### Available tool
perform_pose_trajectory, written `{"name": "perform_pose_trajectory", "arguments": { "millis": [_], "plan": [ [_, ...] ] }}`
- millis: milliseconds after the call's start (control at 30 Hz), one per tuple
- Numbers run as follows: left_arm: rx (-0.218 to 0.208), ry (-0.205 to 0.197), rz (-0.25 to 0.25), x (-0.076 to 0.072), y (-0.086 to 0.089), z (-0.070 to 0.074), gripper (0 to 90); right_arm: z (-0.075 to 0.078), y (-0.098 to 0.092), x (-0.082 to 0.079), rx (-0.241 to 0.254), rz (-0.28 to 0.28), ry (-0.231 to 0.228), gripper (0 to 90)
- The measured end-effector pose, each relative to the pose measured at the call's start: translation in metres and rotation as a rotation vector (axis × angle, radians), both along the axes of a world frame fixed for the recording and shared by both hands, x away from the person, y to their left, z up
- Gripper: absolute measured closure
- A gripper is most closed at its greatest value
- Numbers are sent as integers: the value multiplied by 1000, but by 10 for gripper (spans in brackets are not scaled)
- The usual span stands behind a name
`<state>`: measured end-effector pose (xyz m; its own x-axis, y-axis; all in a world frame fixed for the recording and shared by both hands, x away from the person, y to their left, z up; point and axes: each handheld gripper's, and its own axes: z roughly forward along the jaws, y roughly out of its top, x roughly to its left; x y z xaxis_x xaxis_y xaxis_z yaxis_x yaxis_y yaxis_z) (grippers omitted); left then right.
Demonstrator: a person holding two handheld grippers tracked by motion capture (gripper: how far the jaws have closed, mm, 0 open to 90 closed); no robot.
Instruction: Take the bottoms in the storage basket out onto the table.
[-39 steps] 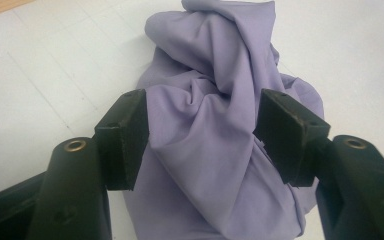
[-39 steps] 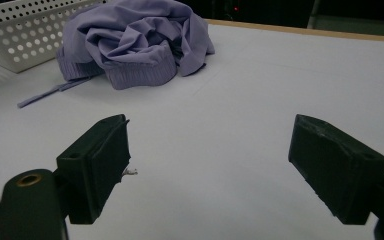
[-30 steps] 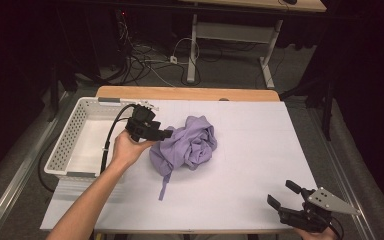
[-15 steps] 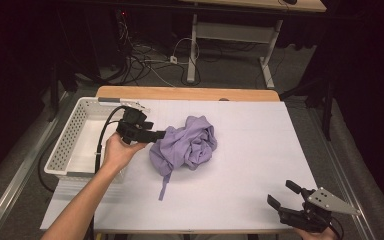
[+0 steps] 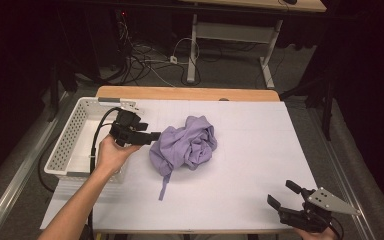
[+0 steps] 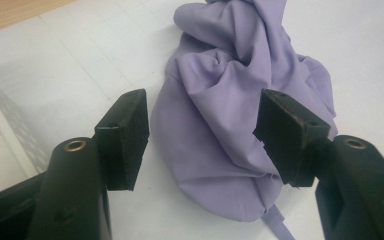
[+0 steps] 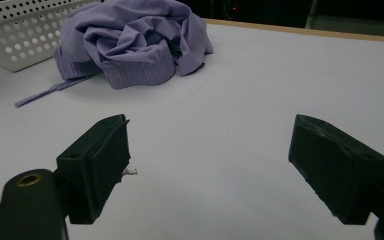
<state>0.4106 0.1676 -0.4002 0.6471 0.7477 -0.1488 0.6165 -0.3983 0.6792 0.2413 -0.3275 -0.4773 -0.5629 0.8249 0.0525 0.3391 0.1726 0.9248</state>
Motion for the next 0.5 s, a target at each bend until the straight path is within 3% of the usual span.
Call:
{"name": "perform_pose_trajectory", "arguments": {
  "millis": [133, 500],
  "plan": [
    [20, -15, -3, -5, 1, 1, 371, 0, 0, 0, 0, 0, -1, 174],
    [20, -25, 3, -15, 12, 3, 370, 0, 0, 0, 0, -1, -1, 174]
  ]
}}
